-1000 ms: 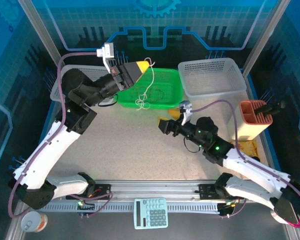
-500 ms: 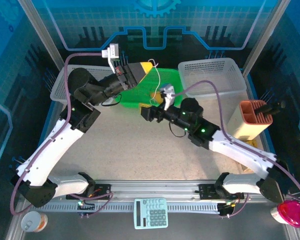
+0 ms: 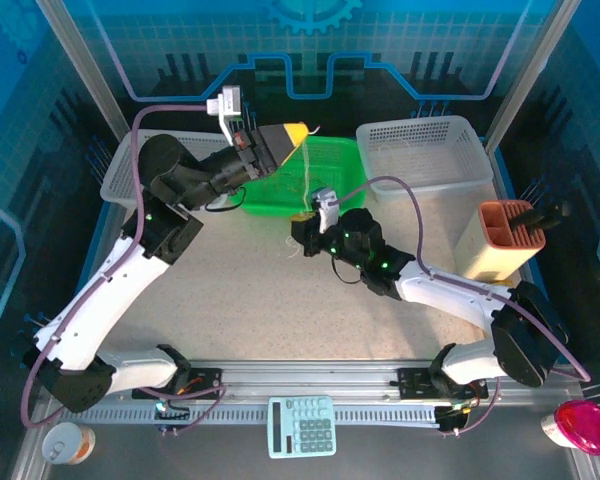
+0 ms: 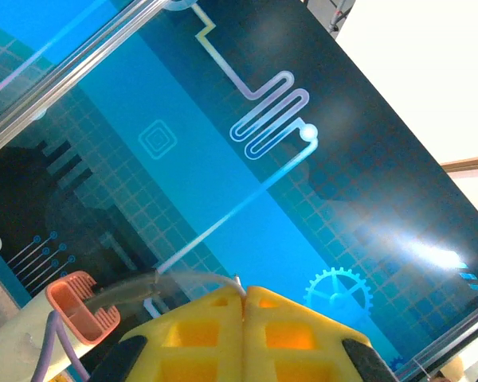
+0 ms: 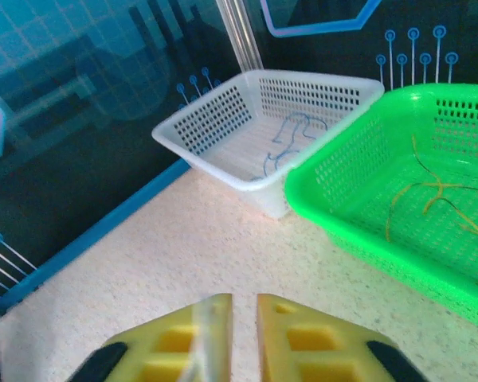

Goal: Untangle the cables

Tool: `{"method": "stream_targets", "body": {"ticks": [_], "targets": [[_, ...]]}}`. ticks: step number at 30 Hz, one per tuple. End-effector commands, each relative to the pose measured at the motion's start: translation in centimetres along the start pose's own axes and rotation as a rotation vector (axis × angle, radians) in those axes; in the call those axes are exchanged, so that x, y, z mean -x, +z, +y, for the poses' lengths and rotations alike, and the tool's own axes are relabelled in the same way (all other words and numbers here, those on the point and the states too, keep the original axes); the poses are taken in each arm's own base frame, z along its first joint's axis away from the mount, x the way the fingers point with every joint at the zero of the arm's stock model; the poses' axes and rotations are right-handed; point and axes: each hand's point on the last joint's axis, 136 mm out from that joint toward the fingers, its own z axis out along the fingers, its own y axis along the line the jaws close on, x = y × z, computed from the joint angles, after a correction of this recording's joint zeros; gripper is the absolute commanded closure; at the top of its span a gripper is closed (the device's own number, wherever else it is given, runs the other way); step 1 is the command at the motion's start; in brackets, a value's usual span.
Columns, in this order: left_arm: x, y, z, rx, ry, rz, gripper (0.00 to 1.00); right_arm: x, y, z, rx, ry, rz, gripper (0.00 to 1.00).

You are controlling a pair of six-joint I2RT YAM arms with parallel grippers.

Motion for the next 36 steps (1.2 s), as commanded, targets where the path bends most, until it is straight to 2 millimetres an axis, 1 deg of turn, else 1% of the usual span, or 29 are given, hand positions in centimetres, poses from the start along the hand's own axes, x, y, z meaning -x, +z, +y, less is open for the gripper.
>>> {"method": "stream_targets", "body": {"ticks": [1,5,7,8,9,11,12,16,17,18,19,20,23,28,31,34,36], "targets": [[1.8,-0.5,-4.1,-0.097,0.059,-0.061,1.0,-1.9,-0.3,-1.3,-0.03,0.041,0.019,0.75],[1.9,-0.6,-4.2,-0.096,0.064,-0.065,1.0,-3.7,-0.3,-1.8,-0.035,0.07,0.045,0.75],[1.9,-0.6,-4.2,-0.095,0.065,-0.065,1.0,-4.4,-0.2,-1.9,-0.032,0.079,0.056,0.82],[2.0,-0.6,-4.2,-0.095,0.068,-0.068,1.0,-4.7,-0.1,-2.0,-0.031,0.082,0.062,0.82],[2.0,-0.6,-4.3,-0.096,0.069,-0.069,1.0,-5.1,-0.1,-2.0,-0.028,0.086,0.067,0.79],[2.1,-0.6,-4.4,-0.096,0.072,-0.069,1.0,-6.0,-0.1,-2.3,-0.033,0.099,0.08,0.6],[2.1,-0.6,-4.4,-0.095,0.073,-0.07,1.0,-6.4,-0.1,-2.4,-0.034,0.103,0.088,0.58],[2.3,-0.6,-4.7,-0.098,0.083,-0.072,1.0,-8.0,-0.1,-2.8,-0.041,0.119,0.113,0.58],[2.3,-0.6,-4.9,-0.1,0.086,-0.073,1.0,-8.4,-0.2,-2.9,-0.045,0.122,0.117,0.56],[2.3,-0.6,-4.8,-0.098,0.088,-0.072,1.0,-8.7,-0.3,-3.0,-0.048,0.126,0.122,0.48],[2.4,-0.6,-4.9,-0.098,0.091,-0.073,1.0,-9.1,-0.4,-3.2,-0.057,0.129,0.127,0.43],[2.3,-0.6,-4.9,-0.098,0.091,-0.072,1.0,-9.5,-0.5,-3.4,-0.064,0.131,0.133,0.41],[2.3,-0.6,-4.8,-0.096,0.09,-0.072,1.0,-10.5,-0.8,-3.9,-0.082,0.134,0.148,0.39],[2.3,-0.6,-4.8,-0.097,0.093,-0.075,1.0,-11.9,-1.2,-4.6,-0.107,0.132,0.176,0.42],[2.4,-0.6,-4.8,-0.095,0.094,-0.079,1.0,-12.8,-1.5,-5.0,-0.118,0.133,0.198,0.41],[2.3,-0.6,-4.7,-0.092,0.097,-0.076,1.0,-12.9,-2.1,-5.1,-0.122,0.136,0.189,0.4],[2.2,-0.6,-4.4,-0.084,0.096,-0.074,1.0,-11.9,-2.7,-4.7,-0.117,0.133,0.171,0.39]]}}
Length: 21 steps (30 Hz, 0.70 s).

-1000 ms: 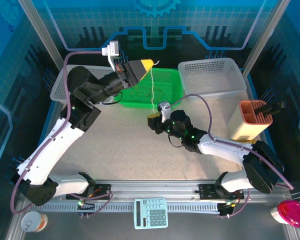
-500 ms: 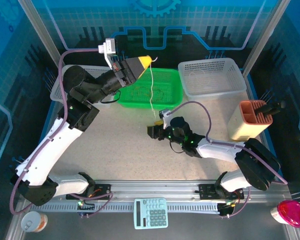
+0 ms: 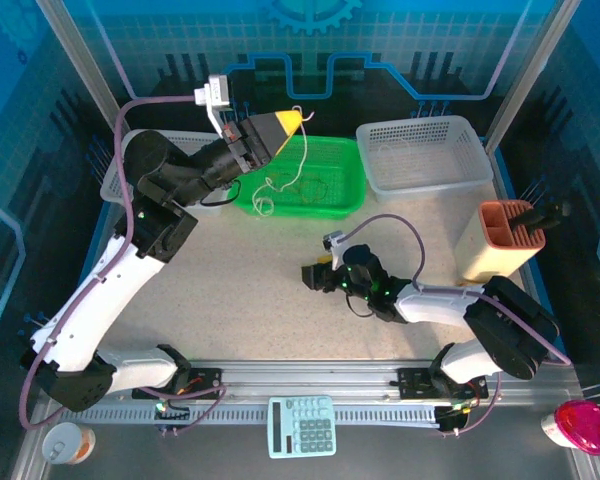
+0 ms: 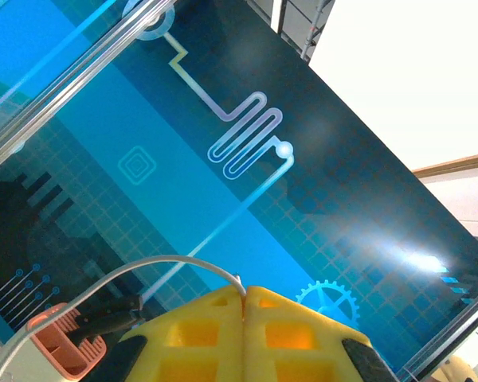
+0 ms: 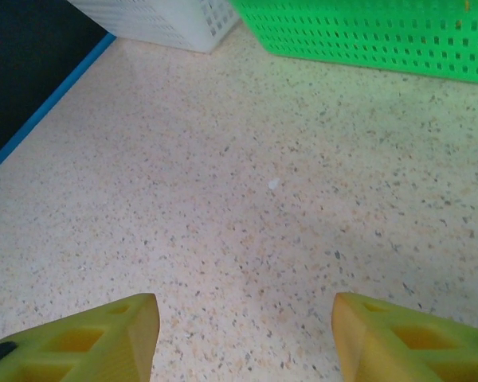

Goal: Untangle the cables

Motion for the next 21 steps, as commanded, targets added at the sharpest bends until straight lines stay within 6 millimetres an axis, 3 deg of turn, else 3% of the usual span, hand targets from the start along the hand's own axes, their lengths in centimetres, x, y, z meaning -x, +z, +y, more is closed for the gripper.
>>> {"method": "stream_targets", "body": {"ticks": [1,6,14,19,21], "targets": [[0.5,-0.3,-1.5,-0.03,0.051,-0.024,1.0,2.2,-1.7,0.6,0.003,0.0,-0.073,0.39],[-0.5,-0.6,0.5,0.007,0.032,-0.011,1.0,7.0,-6.3,3.1,0.036,-0.07,-0.166,0.39],[-2.5,-0.9,3.6,0.057,0.005,0.02,1.0,14.7,-16.5,7.6,0.1,-0.199,-0.342,0.3],[-2.9,-0.7,4.3,0.064,0.0,0.034,1.0,18.0,-18.9,10.7,0.176,-0.26,-0.388,0.26],[-3.1,-0.6,4.6,0.067,-0.005,0.04,1.0,18.9,-18.7,11.5,0.198,-0.263,-0.393,0.26]]}}
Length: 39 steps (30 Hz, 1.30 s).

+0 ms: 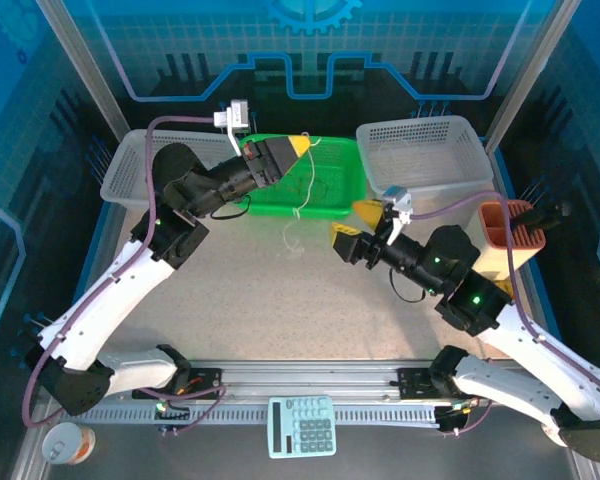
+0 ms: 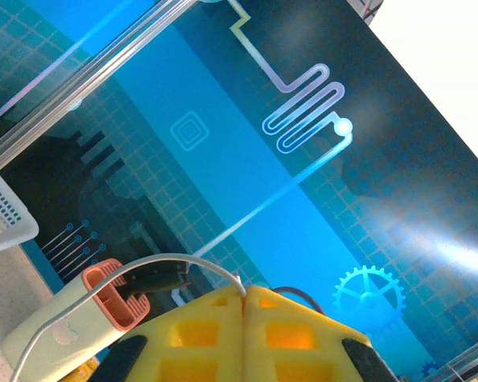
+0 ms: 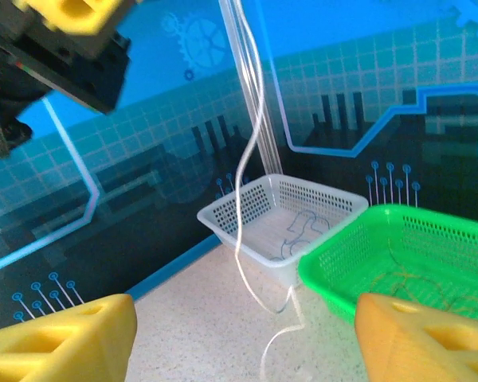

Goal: Untangle the cables

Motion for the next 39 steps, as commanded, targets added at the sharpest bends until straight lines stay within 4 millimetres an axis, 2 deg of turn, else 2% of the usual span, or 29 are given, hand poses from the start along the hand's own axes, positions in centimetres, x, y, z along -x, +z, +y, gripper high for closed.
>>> {"method": "stream_targets", "body": {"ticks": [1,7,15,18,19,22,23,25,26,29,31,33,34,39], "targets": [[0.1,-0.2,-1.2,-0.044,0.037,-0.009,1.0,-0.4,1.2,1.0,0.045,-0.033,0.06,0.26],[-0.2,0.2,-0.8,-0.045,0.024,0.006,1.0,0.6,4.4,1.5,0.06,-0.038,0.052,0.25],[-0.5,0.3,-0.4,-0.054,0.0,0.01,1.0,0.7,8.4,-0.1,0.008,-0.046,0.058,0.25],[-0.7,0.2,-0.3,-0.058,-0.01,0.01,1.0,0.8,9.0,-1.1,-0.011,-0.034,0.053,0.32],[-0.7,0.2,-0.1,-0.055,-0.01,0.009,1.0,1.0,9.1,-1.3,-0.011,-0.027,0.049,0.39],[-1.0,0.3,0.5,-0.045,-0.015,0.011,1.0,1.7,9.3,-2.3,-0.022,0.0,0.035,0.91],[-1.1,0.4,0.9,-0.039,-0.018,0.014,1.0,1.9,9.4,-2.7,-0.032,0.006,0.031,1.0],[-1.3,0.7,1.6,-0.029,-0.025,0.017,1.0,2.6,9.4,-3.8,-0.059,0.009,0.029,1.0],[-1.5,0.8,2.1,-0.023,-0.027,0.02,0.96,3.2,9.4,-4.5,-0.08,0.007,0.025,1.0],[-1.8,1.3,3.4,-0.008,-0.027,0.023,0.66,4.8,9.4,-7.2,-0.152,-0.001,0.016,1.0],[-2.0,1.5,4.6,0.009,-0.032,0.03,0.35,6.2,9.4,-9.4,-0.204,-0.009,0.003,1.0],[-2.2,1.6,5.8,0.034,-0.04,0.032,0.08,7.6,9.5,-11.5,-0.249,-0.014,-0.011,1.0],[-2.2,1.5,6.5,0.048,-0.044,0.031,0.01,8.3,9.5,-12.8,-0.276,-0.013,-0.016,1.0],[-2.0,0.6,9.9,0.111,-0.063,0.027,0.01,10.6,10.1,-18.4,-0.397,0.006,-0.045,1.0]]}}
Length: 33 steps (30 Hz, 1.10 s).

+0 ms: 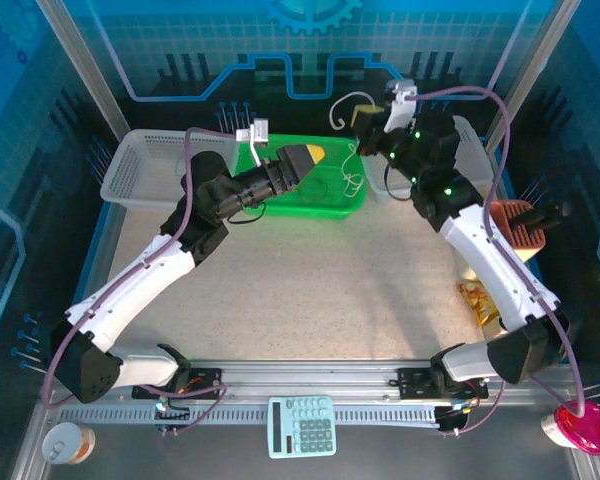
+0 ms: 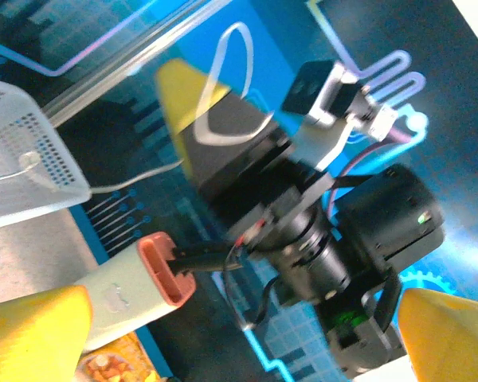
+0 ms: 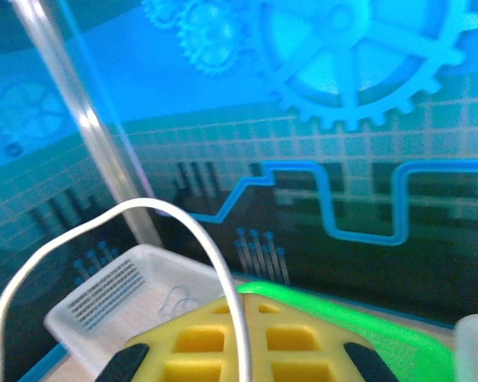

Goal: Untangle the cables

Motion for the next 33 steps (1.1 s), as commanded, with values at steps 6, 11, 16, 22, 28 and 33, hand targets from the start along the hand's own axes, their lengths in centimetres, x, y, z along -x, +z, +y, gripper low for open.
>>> {"method": "stream_targets", "body": {"ticks": [6,11,16,22,28,33], "targets": [[1.2,-2.6,5.7,0.108,-0.019,-0.045,0.01,1.3,3.5,-8.6,-0.215,0.051,-0.008,1.0],[1.5,-4.9,8.7,0.179,-0.038,-0.075,0.01,0.9,5.3,-13.4,-0.317,0.072,0.005,1.0],[1.5,-6.6,9.8,0.228,-0.026,-0.085,0.01,0.0,6.8,-17.5,-0.407,0.08,0.028,1.0],[1.2,-8.2,9.1,0.253,0.006,-0.087,0.01,-3.6,8.5,-23.1,-0.54,0.079,0.133,1.0],[0.8,-9.4,8.5,0.277,0.03,-0.089,0.01,-9.2,10.6,-24.9,-0.595,-0.027,0.327,0.81],[0.7,-9.7,8.1,0.268,0.025,-0.096,0.01,-10.9,9.9,-25.7,-0.656,-0.039,0.37,0.39]]}}
